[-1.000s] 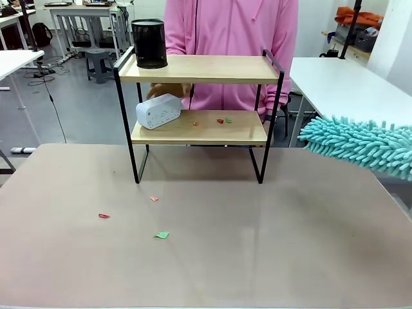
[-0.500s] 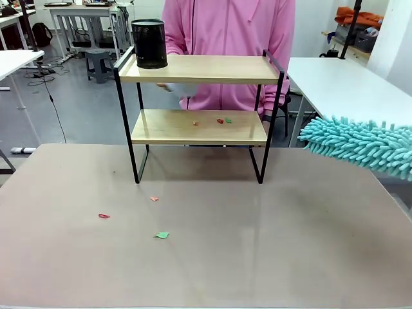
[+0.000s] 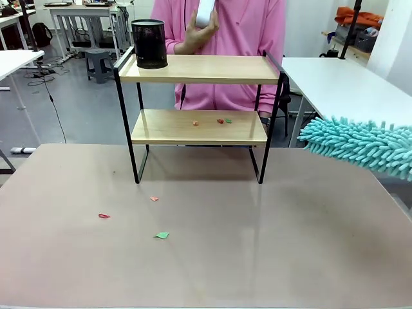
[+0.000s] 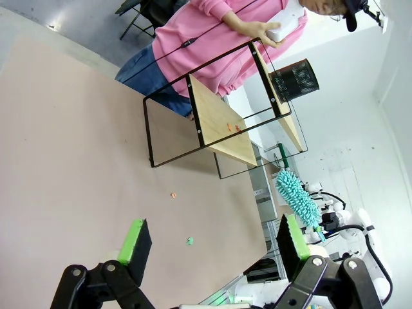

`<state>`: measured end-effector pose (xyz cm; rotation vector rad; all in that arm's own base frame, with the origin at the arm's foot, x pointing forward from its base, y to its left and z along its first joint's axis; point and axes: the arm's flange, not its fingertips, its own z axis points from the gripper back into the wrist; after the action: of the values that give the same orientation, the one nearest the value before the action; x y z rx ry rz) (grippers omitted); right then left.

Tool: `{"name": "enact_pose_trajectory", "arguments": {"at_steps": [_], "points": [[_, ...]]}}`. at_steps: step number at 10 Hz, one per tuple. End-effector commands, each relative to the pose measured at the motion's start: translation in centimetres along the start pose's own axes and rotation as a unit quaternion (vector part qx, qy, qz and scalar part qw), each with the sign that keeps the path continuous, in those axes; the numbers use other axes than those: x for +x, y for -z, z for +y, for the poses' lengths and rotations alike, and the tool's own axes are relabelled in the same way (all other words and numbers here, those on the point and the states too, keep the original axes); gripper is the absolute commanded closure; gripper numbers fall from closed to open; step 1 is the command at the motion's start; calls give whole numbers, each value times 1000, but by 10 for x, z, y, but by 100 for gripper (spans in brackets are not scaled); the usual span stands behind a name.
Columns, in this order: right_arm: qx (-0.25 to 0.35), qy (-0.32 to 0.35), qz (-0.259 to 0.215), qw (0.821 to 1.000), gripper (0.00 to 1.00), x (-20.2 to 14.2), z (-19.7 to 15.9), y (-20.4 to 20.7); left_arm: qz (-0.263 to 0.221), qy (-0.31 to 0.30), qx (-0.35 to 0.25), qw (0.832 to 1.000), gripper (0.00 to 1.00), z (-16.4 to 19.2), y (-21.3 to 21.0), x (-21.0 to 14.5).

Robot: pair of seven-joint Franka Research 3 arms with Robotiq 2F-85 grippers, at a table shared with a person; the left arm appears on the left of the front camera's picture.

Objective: Clean the shelf.
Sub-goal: Clean the remaining tier of the Shelf with the Duster once objects are removed.

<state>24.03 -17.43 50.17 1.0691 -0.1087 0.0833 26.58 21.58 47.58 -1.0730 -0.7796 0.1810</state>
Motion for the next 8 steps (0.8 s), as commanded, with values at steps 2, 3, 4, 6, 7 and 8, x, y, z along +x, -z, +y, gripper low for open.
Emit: {"name": "enact_pose_trajectory", "arguments": {"at_steps": [2, 3, 4, 6, 7, 8], "points": [[-54, -98, -45, 993, 87, -62, 87, 34, -9, 10, -10, 1000, 0, 0, 2, 0], [-93, -124, -41, 987, 87, -69, 108, 58, -9, 10, -10, 1000, 0, 0, 2, 0], [-123, -143, -48, 981, 87, -66, 119, 78, -9, 10, -10, 1000, 0, 0, 2, 0], [-154, -176, 2, 972, 87, -44, 134, 124, -9, 10, -10, 1000, 0, 0, 2, 0], [-173, -191, -4, 966, 87, -30, 144, 154, -9, 10, -10, 1000, 0, 0, 2, 0], [-170, -197, -19, 965, 87, -22, 149, 169, -9, 10, -10, 1000, 0, 0, 2, 0]]}}
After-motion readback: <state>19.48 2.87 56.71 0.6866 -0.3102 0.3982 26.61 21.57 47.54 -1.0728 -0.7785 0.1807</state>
